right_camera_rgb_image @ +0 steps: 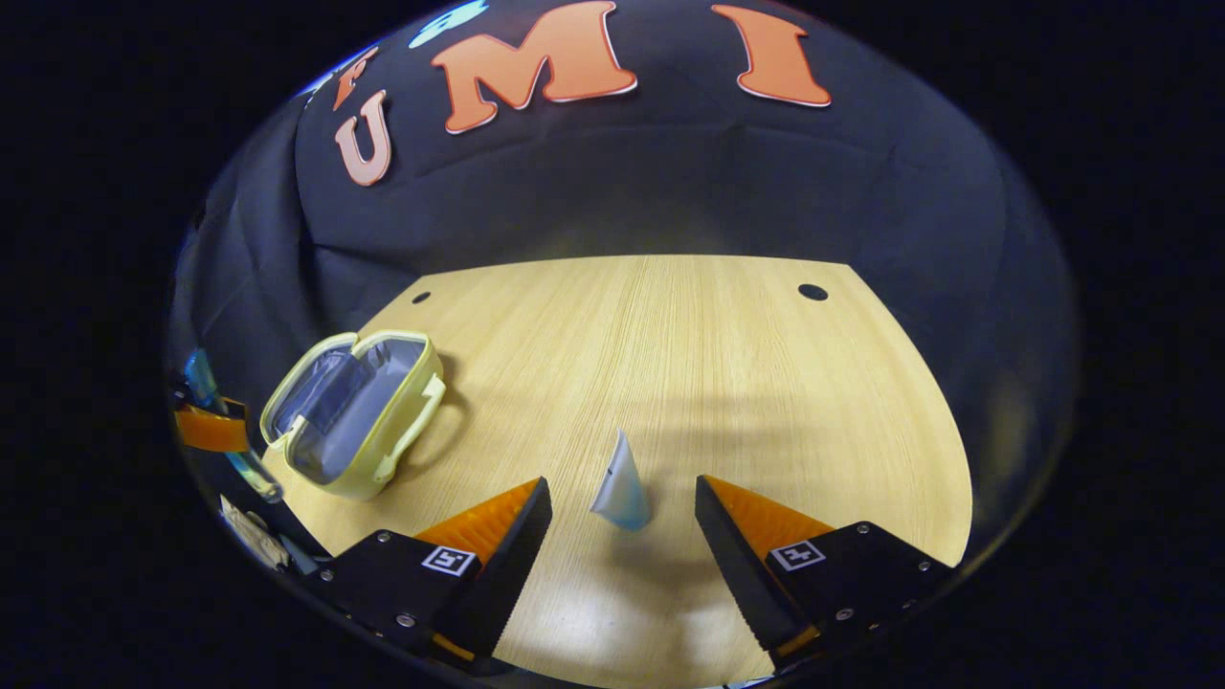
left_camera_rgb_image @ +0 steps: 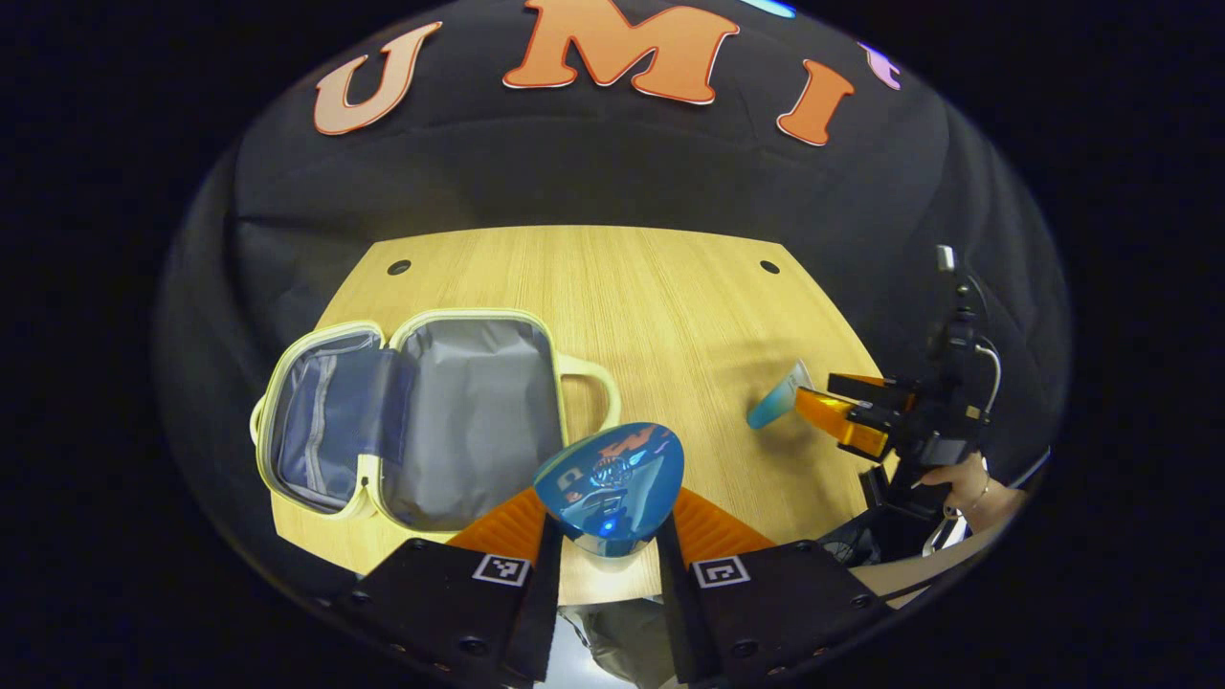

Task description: First open the suitcase, pack the skin care products into it, and then close the suitcase.

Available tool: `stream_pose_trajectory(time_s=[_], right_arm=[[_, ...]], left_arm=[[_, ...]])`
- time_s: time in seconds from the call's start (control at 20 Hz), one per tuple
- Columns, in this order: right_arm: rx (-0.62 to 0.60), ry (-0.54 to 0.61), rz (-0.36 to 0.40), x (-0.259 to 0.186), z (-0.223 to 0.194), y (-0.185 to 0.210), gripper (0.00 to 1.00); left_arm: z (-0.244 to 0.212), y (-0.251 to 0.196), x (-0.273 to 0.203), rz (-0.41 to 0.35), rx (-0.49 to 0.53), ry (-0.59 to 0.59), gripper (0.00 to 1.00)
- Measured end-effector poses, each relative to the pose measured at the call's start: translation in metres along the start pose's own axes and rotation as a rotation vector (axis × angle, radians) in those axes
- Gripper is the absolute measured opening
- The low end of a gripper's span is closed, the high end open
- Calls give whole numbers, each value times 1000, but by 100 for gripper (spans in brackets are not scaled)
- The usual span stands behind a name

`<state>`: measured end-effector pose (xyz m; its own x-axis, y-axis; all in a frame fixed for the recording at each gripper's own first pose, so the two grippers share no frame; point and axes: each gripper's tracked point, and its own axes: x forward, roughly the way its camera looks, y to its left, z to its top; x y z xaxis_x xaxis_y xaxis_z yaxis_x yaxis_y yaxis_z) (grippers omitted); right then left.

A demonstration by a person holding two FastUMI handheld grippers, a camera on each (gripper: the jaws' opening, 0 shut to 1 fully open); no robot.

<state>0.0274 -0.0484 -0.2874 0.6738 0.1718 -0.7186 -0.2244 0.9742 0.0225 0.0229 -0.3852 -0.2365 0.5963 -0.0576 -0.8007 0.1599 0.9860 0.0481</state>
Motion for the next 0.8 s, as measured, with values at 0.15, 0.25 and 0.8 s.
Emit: stream_pose_trajectory(time_s=[0.15, 0.25, 0.8], right_arm=[[-23, 91, -1, 27, -20, 3, 96], [-25, 139, -10, 43, -33, 1, 88], [15, 250, 14, 63, -42, 20, 38]], left_arm=[[-11, 7, -11, 9, -19, 8, 47], [-18, 12, -14, 9, -32, 18, 47], [-24, 59, -9, -10, 11, 102, 47]])
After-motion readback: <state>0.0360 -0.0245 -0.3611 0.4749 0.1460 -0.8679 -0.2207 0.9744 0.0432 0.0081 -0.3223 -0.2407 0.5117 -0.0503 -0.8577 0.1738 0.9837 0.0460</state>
